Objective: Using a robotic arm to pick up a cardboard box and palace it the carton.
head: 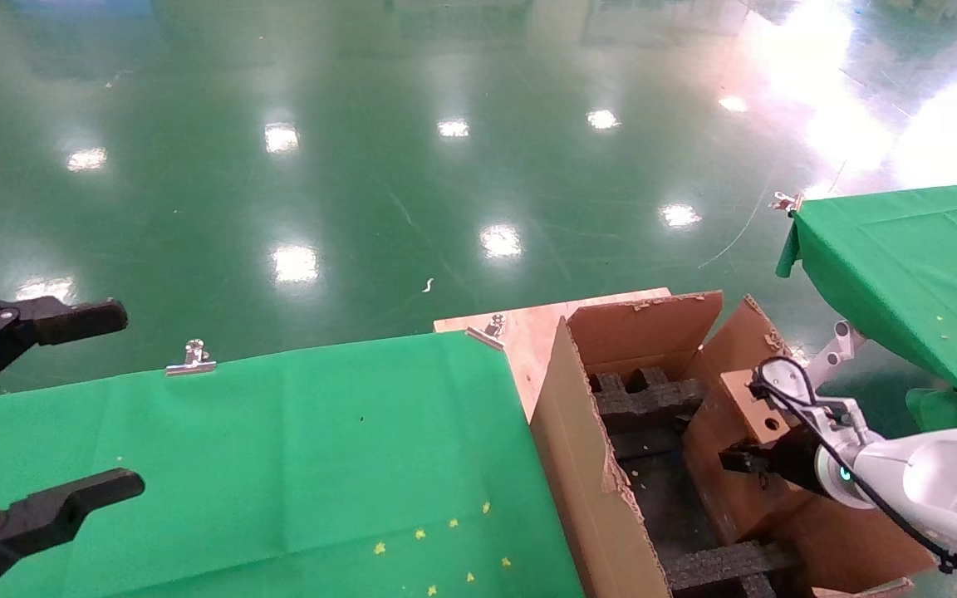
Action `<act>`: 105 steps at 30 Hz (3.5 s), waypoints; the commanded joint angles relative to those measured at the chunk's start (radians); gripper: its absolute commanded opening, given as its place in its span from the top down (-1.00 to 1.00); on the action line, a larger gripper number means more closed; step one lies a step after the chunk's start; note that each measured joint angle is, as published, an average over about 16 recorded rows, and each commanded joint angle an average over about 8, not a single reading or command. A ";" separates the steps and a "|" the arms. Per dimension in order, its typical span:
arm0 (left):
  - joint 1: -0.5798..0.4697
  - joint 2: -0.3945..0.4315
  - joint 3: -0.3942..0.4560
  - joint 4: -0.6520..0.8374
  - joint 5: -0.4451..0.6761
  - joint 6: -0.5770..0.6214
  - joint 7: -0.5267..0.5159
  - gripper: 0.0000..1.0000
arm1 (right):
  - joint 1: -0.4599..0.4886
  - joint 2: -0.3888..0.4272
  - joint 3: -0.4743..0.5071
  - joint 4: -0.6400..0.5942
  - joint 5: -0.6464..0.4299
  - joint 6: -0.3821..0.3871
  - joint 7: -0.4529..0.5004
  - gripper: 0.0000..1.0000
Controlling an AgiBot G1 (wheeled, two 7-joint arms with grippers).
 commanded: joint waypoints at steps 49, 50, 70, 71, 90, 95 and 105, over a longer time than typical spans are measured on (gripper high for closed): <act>0.000 0.000 0.000 0.000 0.000 0.000 0.000 -1.00 | -0.042 -0.027 -0.030 -0.083 0.040 0.083 -0.048 -1.00; 0.000 0.000 0.000 0.000 0.000 0.000 0.000 -1.00 | -0.039 -0.021 -0.028 -0.076 0.038 0.082 -0.047 -1.00; 0.000 0.000 0.000 0.000 0.000 0.000 0.000 -1.00 | 0.172 0.062 -0.002 0.023 0.159 0.452 -0.298 -1.00; 0.000 0.000 0.000 0.000 0.000 0.000 0.000 -1.00 | 0.182 0.065 -0.014 0.024 0.173 0.504 -0.318 -1.00; 0.000 0.000 0.000 0.001 -0.001 0.000 0.000 -1.00 | 0.228 0.126 -0.217 0.022 0.007 1.249 -0.217 -1.00; 0.000 0.000 0.000 0.001 -0.001 0.000 0.000 -1.00 | 0.219 0.117 -0.189 0.022 0.044 1.187 -0.252 -1.00; 0.000 0.000 0.000 0.001 -0.001 -0.001 0.000 -1.00 | 0.152 0.076 0.009 0.010 0.284 0.904 -0.513 -1.00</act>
